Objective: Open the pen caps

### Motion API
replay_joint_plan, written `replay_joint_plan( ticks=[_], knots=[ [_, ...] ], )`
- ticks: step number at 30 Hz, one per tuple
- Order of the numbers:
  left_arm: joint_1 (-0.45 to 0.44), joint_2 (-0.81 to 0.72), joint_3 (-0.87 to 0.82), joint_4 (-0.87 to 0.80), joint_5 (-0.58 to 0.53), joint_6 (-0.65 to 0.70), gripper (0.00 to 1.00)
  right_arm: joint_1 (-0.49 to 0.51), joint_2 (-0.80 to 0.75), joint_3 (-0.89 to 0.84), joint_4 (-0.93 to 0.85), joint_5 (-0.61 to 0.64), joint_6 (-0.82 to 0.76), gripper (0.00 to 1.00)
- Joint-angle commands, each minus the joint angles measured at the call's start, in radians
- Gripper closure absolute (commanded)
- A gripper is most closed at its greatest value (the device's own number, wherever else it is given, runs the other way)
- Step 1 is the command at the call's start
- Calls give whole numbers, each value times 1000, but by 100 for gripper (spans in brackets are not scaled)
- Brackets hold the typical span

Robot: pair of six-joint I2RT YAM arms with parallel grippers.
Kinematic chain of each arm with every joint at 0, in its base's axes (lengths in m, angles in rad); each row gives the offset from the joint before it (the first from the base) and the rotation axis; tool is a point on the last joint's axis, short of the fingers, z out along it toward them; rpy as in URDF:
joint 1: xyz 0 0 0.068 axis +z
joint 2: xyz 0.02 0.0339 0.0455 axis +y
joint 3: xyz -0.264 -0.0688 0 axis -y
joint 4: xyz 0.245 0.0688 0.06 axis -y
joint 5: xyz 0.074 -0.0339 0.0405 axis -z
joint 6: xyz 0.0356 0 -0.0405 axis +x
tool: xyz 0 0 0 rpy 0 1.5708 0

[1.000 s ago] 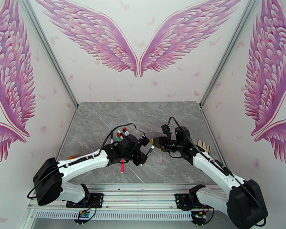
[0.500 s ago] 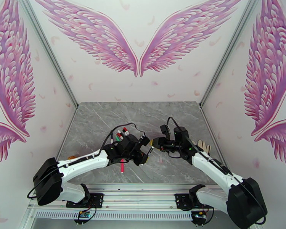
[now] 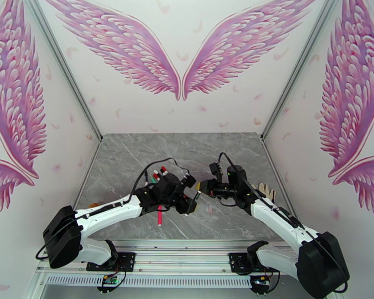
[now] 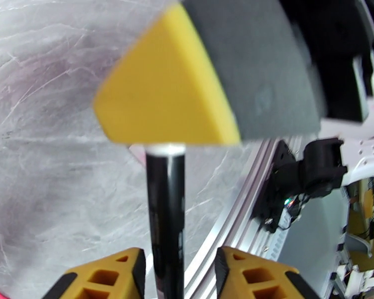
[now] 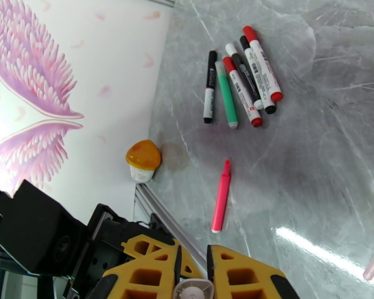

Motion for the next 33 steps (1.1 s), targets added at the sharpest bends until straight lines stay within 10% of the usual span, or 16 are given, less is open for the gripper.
replay_joint_plan(
  ticks=[1, 10, 17, 28, 33],
  knots=[
    [26, 16, -27, 83, 63, -25, 56, 10, -8, 40, 16, -26, 4, 86],
    [35, 74, 10, 85, 146, -10, 59, 9, -9, 34, 46, -46, 19, 86],
    [35, 91, 22, 85, 117, -18, 80, 10, -9, 27, 39, -39, 17, 87],
    [-41, 26, 17, -110, -256, 96, 96, -11, -56, 26, -72, 179, 50, 91],
    [-18, -1, -30, -32, -59, 48, 96, -28, -104, 23, -57, 185, 43, 91]
  ],
)
